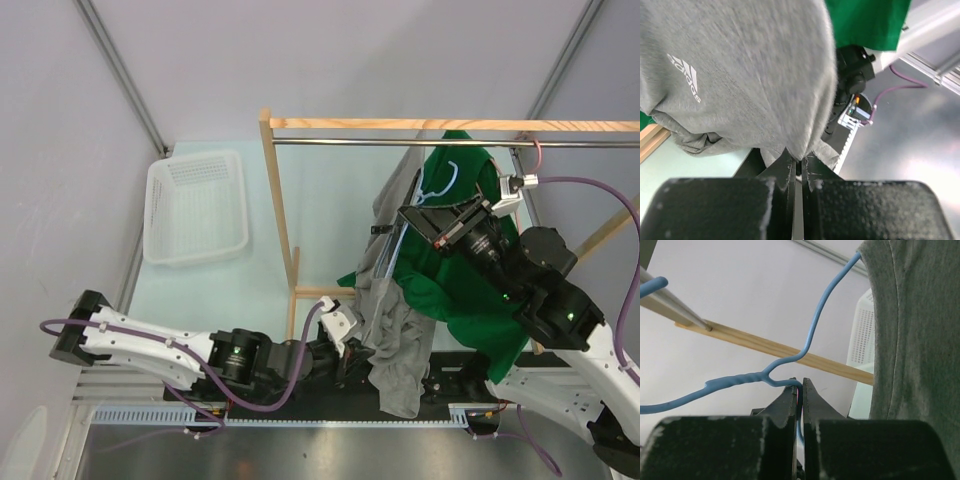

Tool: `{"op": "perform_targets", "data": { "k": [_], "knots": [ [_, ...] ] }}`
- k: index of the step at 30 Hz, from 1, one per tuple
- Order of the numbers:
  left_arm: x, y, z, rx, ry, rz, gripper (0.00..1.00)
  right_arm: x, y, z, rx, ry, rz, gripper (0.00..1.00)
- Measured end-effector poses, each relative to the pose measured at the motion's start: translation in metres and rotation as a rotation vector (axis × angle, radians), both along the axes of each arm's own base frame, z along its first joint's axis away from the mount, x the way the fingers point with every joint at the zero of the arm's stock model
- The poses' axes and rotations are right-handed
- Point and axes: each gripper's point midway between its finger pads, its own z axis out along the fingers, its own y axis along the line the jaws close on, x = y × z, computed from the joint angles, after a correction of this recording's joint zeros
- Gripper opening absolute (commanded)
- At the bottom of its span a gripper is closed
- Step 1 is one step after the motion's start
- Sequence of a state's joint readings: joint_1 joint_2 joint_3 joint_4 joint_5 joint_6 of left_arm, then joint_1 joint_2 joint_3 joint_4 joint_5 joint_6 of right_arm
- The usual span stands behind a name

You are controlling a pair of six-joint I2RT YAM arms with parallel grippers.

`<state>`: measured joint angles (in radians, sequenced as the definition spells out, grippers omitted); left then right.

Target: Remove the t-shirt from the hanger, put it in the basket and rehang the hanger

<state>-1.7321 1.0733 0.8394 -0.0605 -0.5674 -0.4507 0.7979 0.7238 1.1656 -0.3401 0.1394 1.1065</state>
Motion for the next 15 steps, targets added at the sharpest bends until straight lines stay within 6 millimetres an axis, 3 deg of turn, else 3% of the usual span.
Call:
{"op": "perform_targets", "data": {
  "k": [8, 15],
  "knots": [
    [-0.004, 0.026, -0.004, -0.028, -0.028, -0.066, 0.00, 0.014, -0.012, -0.008, 0.018, 0.048, -0.103, 0.00],
    [-0.003, 0.042, -0.026, -0.013, -0.026, -0.072, 0.00, 0.022, -0.020, -0.013, 0.028, 0.066, -0.171, 0.00]
  ]
}}
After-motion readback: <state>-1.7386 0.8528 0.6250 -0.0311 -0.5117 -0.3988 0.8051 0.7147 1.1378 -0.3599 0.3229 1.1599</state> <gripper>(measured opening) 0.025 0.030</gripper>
